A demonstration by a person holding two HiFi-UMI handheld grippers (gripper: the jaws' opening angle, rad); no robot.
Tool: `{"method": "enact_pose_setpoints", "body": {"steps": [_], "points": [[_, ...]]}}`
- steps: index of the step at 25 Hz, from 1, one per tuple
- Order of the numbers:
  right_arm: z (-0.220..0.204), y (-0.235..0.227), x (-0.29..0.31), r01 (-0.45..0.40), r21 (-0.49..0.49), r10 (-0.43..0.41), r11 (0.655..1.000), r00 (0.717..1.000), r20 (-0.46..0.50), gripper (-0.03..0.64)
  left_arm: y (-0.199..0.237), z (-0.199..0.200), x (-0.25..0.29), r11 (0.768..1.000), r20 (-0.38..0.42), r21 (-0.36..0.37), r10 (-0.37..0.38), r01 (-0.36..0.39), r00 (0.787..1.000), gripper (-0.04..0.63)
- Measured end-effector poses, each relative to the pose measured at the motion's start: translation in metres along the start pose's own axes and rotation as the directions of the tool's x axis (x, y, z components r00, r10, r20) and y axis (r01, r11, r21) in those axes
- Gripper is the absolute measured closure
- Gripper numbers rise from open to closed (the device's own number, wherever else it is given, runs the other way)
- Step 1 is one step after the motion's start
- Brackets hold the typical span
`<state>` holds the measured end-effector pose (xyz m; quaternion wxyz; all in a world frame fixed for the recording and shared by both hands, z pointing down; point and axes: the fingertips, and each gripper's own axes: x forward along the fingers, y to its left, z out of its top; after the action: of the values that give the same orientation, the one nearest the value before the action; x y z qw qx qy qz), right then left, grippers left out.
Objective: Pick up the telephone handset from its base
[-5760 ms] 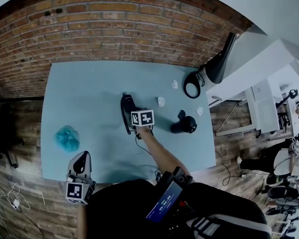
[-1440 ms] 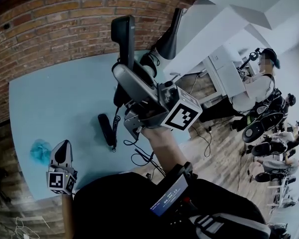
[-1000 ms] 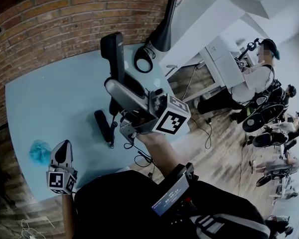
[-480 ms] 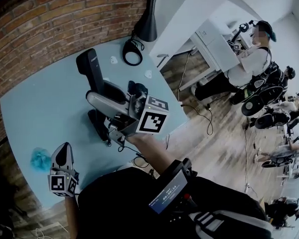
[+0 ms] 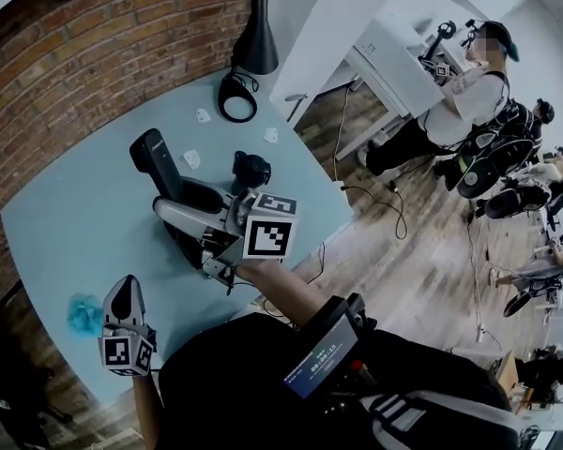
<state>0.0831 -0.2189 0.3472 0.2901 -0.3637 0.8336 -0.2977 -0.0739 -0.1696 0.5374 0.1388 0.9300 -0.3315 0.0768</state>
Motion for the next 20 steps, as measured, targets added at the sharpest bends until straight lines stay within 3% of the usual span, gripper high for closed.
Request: {"method": "enact_pose_setpoints", "body": {"steps": [15, 20], "points": [[-0.036, -0.026, -0.032, 0.091, -0.055, -0.096, 0.994, 0.989, -0.109, 0.365, -0.018, -0.012, 0.007, 0.999, -0.019, 0.004, -0.033, 0.033, 0.999, 0.597], [-0.052, -0.039, -0.04, 0.118, -0.03, -0.121, 0.993, 0.983, -0.14, 0.365, -0.022, -0.013, 0.01, 0.999, -0.029, 0.011, -0.041, 0.042, 0.999, 0.597]]}}
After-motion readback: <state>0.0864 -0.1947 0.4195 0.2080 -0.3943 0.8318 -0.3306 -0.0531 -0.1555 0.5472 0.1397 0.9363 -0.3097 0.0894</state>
